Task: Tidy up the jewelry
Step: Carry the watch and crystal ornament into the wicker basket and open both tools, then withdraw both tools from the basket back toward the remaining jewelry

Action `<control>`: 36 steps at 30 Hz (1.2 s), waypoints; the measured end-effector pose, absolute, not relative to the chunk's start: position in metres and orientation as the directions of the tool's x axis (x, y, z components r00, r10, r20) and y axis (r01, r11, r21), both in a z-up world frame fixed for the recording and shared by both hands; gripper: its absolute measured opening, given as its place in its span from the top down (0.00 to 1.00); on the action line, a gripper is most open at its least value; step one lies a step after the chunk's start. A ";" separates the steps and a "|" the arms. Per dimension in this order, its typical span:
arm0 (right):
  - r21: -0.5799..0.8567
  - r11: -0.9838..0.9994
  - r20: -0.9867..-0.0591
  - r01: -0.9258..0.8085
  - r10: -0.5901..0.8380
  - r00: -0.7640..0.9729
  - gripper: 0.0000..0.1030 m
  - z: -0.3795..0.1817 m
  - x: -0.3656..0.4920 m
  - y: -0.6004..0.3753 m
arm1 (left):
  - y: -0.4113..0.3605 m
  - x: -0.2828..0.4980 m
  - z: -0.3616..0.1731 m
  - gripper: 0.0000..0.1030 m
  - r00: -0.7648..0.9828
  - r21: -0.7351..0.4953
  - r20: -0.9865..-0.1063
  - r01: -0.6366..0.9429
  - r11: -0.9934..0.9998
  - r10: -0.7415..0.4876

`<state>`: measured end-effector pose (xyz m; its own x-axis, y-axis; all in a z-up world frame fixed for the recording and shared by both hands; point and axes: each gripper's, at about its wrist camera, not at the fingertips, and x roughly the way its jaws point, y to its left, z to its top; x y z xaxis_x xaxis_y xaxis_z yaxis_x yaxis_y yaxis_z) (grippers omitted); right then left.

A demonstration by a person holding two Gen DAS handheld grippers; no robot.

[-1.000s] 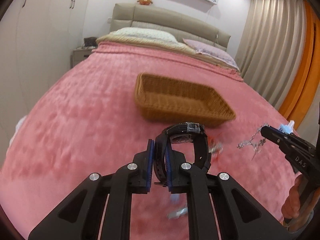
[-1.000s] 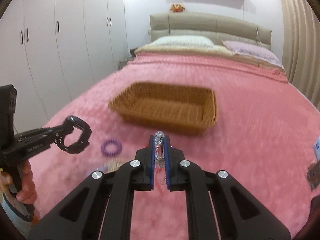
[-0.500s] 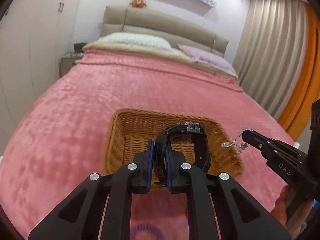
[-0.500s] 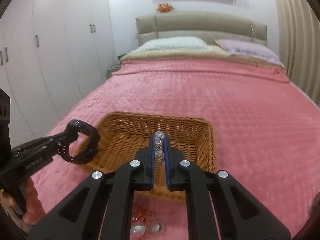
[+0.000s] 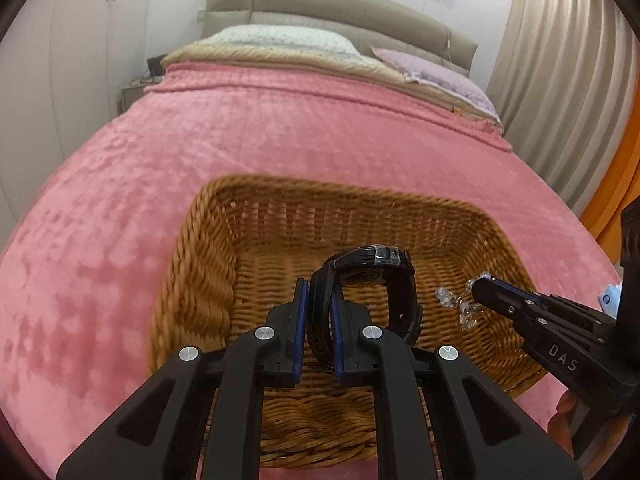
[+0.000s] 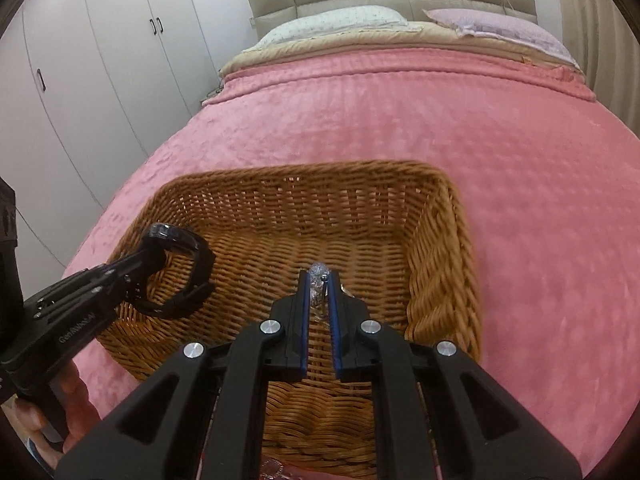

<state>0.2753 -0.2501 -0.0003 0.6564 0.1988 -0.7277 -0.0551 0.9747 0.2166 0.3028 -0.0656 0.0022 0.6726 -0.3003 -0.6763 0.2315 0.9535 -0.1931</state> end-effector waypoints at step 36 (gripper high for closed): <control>0.291 0.935 -0.680 -0.201 0.350 0.645 0.61 0.024 0.094 -0.205 | 0.020 0.084 0.004 0.51 0.631 -0.286 -0.662 0.286 0.914 -0.405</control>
